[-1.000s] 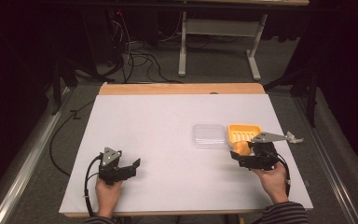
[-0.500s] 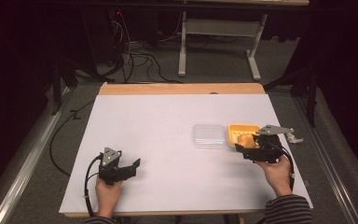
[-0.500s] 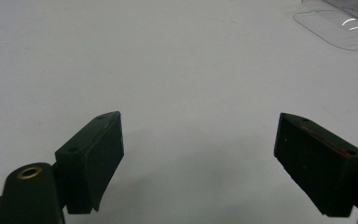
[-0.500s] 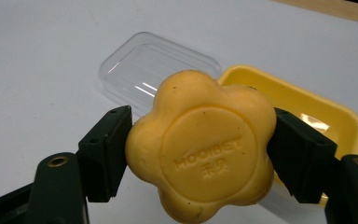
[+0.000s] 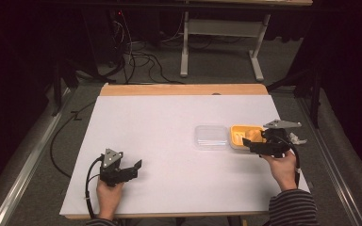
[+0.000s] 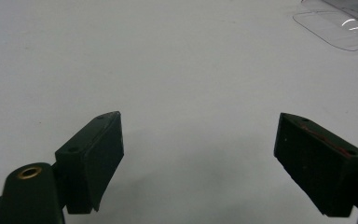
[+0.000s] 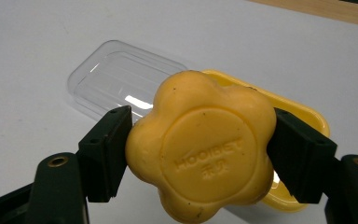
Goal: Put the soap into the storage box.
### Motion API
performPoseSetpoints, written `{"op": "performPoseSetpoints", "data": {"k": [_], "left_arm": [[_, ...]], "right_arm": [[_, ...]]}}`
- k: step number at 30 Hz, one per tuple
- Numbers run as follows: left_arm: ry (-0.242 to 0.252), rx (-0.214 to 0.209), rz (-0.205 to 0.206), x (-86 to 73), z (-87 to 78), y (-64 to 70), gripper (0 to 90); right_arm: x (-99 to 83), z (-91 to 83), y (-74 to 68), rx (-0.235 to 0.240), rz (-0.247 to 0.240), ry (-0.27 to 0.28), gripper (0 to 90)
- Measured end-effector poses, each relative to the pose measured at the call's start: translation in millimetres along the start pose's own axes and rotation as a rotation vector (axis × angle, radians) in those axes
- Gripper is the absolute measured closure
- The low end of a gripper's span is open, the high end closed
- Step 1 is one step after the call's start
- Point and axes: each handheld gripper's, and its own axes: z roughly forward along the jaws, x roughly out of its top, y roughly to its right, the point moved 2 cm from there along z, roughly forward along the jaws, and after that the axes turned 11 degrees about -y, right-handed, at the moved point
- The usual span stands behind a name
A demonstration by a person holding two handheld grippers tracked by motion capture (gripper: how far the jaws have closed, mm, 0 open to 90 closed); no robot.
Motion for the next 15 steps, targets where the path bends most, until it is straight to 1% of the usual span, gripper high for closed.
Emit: {"op": "performPoseSetpoints", "data": {"k": [1,6,8,10,12,15], "left_arm": [[0.000,0.000,0.000,0.0,0.1,0.0,16.2],[-0.001,0.000,-0.001,0.1,0.2,-0.1,16.2],[-0.001,-0.001,-0.001,0.1,0.3,-0.1,16.2],[-0.003,-0.003,-0.002,0.2,0.4,-0.2,16.3],[-0.002,-0.002,-0.001,0.1,0.3,-0.1,16.3],[-0.002,-0.003,-0.002,0.2,0.4,-0.1,16.3]], "right_arm": [[1.3,1.7,1.9,0.000,0.015,-0.002,28.1],[3.4,4.4,5.0,-0.006,0.017,-0.006,28.1],[4.5,5.9,6.3,-0.007,0.021,-0.015,28.1],[5.3,7.2,7.4,-0.013,0.011,-0.023,28.1],[7.0,9.1,8.8,-0.014,0.013,-0.039,28.1],[8.5,10.3,9.8,-0.014,0.016,-0.045,28.1]]}}
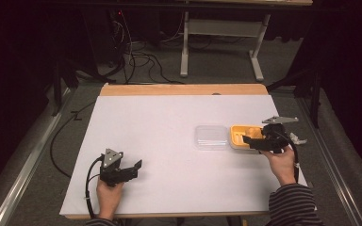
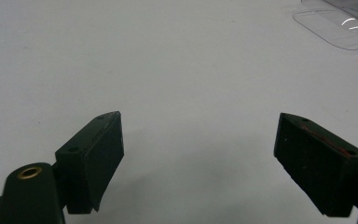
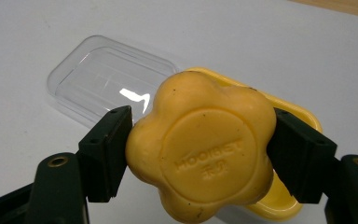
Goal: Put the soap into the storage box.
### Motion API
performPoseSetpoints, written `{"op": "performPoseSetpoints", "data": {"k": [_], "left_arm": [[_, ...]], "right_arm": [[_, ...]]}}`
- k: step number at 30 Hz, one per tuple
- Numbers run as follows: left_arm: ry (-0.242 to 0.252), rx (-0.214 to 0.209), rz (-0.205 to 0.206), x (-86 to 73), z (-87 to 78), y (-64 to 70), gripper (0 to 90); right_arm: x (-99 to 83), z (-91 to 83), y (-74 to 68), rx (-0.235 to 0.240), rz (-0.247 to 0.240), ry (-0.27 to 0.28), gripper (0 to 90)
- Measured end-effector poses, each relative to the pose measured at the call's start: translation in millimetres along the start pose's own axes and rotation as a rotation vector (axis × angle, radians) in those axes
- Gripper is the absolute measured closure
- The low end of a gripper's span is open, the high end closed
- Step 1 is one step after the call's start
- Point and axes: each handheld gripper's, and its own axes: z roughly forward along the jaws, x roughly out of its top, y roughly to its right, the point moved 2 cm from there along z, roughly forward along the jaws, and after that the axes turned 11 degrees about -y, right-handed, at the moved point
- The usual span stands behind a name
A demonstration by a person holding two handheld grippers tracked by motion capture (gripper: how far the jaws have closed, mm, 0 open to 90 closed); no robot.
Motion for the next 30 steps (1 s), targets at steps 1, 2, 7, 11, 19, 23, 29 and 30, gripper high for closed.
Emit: {"op": "performPoseSetpoints", "data": {"k": [1,2,7,11,19,23,29,30], "left_arm": [[-0.002,-0.002,0.000,0.0,-0.1,-0.2,16.3],[-0.001,-0.001,-0.001,0.0,-0.1,-0.2,16.3],[0.000,-0.001,-0.003,0.0,0.0,-0.1,16.3],[0.000,0.002,-0.004,0.1,0.3,0.1,16.3],[-0.004,0.000,-0.004,0.2,0.5,-0.2,16.4],[-0.005,-0.001,-0.005,0.2,0.5,-0.4,16.4],[-0.005,-0.002,-0.006,0.2,0.4,-0.5,16.4],[-0.004,-0.002,-0.006,0.2,0.4,-0.5,16.4]], "right_arm": [[2.3,1.9,1.8,-0.003,0.000,-0.005,28.1],[2.3,1.9,1.8,-0.003,0.000,-0.005,28.1],[7.0,8.2,7.6,-0.003,0.018,-0.019,28.1],[9.4,12.2,10.0,-0.003,0.026,-0.030,28.1],[12.6,25.4,10.7,-0.009,0.022,-0.066,28.1],[13.2,29.9,12.8,-0.006,0.033,-0.079,28.1],[14.5,37.1,16.4,-0.010,0.049,-0.104,28.2],[14.5,38.3,16.9,-0.012,0.050,-0.107,28.1]]}}
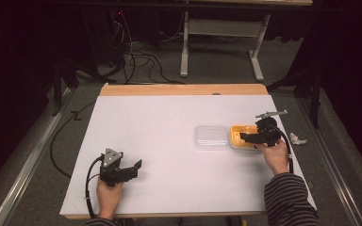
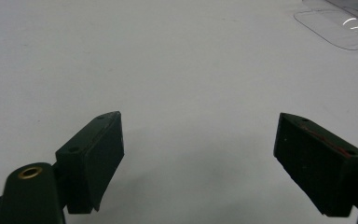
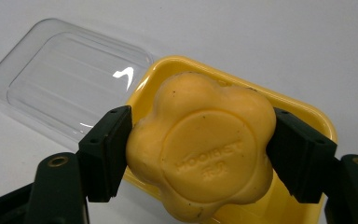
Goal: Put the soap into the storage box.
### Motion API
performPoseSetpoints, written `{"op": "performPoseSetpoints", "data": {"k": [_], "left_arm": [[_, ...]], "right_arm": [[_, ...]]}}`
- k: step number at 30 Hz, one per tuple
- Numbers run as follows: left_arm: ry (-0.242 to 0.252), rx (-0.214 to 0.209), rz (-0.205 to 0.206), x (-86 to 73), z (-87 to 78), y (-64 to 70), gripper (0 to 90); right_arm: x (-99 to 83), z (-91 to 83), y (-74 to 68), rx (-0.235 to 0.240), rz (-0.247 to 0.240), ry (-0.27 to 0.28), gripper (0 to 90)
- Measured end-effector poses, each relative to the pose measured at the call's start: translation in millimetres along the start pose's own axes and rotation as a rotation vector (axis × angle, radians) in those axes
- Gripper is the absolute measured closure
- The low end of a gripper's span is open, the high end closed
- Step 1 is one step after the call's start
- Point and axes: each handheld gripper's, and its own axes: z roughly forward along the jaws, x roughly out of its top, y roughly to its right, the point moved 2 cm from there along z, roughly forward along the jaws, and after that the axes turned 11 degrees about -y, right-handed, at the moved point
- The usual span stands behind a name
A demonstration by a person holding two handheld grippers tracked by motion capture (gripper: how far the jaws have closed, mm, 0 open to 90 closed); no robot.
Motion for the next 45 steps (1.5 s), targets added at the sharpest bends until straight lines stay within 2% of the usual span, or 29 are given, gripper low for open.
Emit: {"op": "performPoseSetpoints", "data": {"k": [18,23,38,43,45], "left_arm": [[0.002,0.002,-0.002,-0.1,-0.1,0.0,16.3],[0.003,0.002,-0.003,-0.1,-0.2,0.0,16.3],[0.006,0.004,0.005,-0.1,-0.4,0.8,16.2],[0.006,0.003,0.007,-0.1,-0.3,0.9,16.1],[0.006,0.003,0.007,-0.2,-0.4,0.8,16.1]], "right_arm": [[3.4,20.1,1.1,-0.013,0.011,-0.059,28.1],[3.3,27.0,0.6,-0.037,0.022,-0.074,27.9],[3.4,29.0,-2.7,-0.058,0.015,-0.061,26.8],[2.2,28.9,-1.6,-0.041,0.037,-0.049,25.0],[1.2,28.7,-1.5,-0.049,0.040,-0.051,24.4]]}}
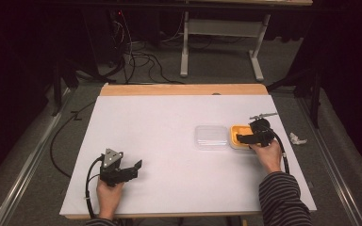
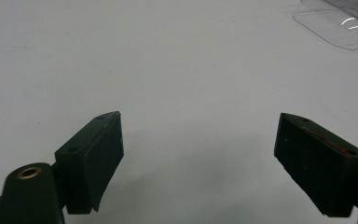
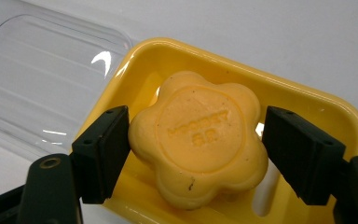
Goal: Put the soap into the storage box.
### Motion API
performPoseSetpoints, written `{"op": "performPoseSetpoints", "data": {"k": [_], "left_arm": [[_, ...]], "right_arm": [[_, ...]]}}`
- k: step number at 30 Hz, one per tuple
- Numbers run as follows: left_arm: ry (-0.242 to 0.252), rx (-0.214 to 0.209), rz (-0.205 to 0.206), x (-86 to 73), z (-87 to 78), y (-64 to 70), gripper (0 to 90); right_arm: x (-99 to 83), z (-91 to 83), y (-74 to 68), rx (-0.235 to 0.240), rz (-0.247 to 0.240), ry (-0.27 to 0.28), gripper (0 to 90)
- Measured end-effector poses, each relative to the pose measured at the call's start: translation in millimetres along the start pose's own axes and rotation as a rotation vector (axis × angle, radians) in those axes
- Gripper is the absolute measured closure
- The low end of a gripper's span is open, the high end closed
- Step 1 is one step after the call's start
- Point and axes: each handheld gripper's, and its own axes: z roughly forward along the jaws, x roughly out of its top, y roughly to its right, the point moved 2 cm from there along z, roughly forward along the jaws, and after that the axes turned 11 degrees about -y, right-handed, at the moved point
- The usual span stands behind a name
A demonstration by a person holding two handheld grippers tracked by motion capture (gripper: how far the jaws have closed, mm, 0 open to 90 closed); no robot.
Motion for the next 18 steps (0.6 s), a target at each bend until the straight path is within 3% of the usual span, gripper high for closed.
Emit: {"op": "performPoseSetpoints", "data": {"k": [18], "left_arm": [[0.001,0.005,0.003,-0.1,-0.1,0.5,16.1]], "right_arm": [[-11.7,-23.6,1.9,-0.006,0.034,0.125,23.2]]}}
